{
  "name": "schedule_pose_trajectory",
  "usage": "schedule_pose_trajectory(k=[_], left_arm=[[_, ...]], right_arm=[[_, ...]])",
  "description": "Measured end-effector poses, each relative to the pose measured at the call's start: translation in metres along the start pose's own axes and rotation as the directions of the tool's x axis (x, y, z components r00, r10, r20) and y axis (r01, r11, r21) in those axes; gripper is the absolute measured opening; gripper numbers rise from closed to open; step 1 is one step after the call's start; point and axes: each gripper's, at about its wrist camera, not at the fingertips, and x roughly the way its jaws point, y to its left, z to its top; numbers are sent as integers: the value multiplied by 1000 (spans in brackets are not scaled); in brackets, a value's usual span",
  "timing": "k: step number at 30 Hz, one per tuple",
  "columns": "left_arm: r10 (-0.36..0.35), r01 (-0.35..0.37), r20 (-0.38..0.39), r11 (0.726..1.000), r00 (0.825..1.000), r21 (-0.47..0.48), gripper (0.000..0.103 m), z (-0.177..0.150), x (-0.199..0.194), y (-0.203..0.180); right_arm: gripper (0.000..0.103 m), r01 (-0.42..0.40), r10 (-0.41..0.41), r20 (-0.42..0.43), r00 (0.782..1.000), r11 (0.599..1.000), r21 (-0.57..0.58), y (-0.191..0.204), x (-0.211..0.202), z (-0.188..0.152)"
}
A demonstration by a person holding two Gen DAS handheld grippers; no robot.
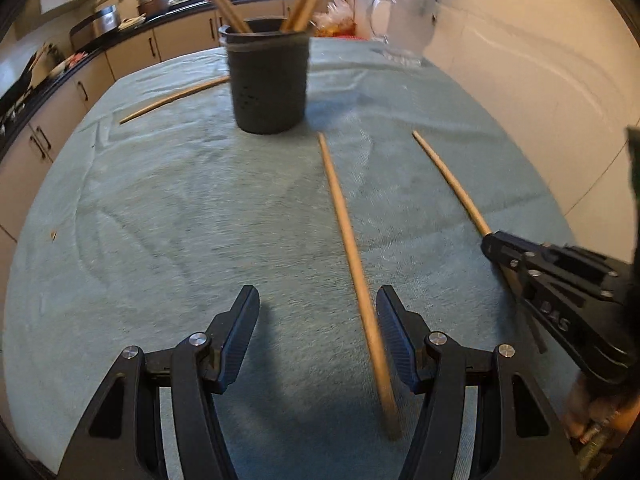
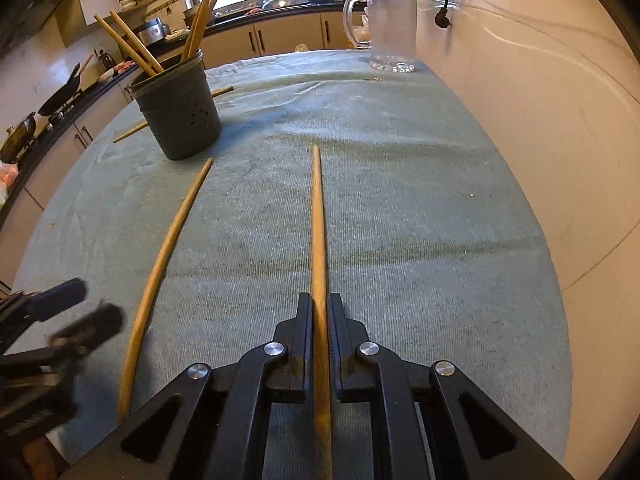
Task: Organize utensils
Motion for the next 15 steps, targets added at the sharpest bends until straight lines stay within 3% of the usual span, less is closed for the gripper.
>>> schedule_pose_trajectory(k=[4, 5, 15], left_arm=[[36, -36, -13, 999, 999, 37, 28, 1, 10, -12], [36, -36, -14, 999, 999, 39, 9, -1, 10, -14], [-115, 102, -105, 987, 988, -122, 7, -24, -13, 25]], right_arm=[[8, -18, 18, 4, 1000, 1000, 4, -2, -4, -3], [8, -24, 24, 4, 1000, 1000, 6, -2, -3, -3], [8, -50, 50, -24, 998, 999, 0, -5, -19, -25]])
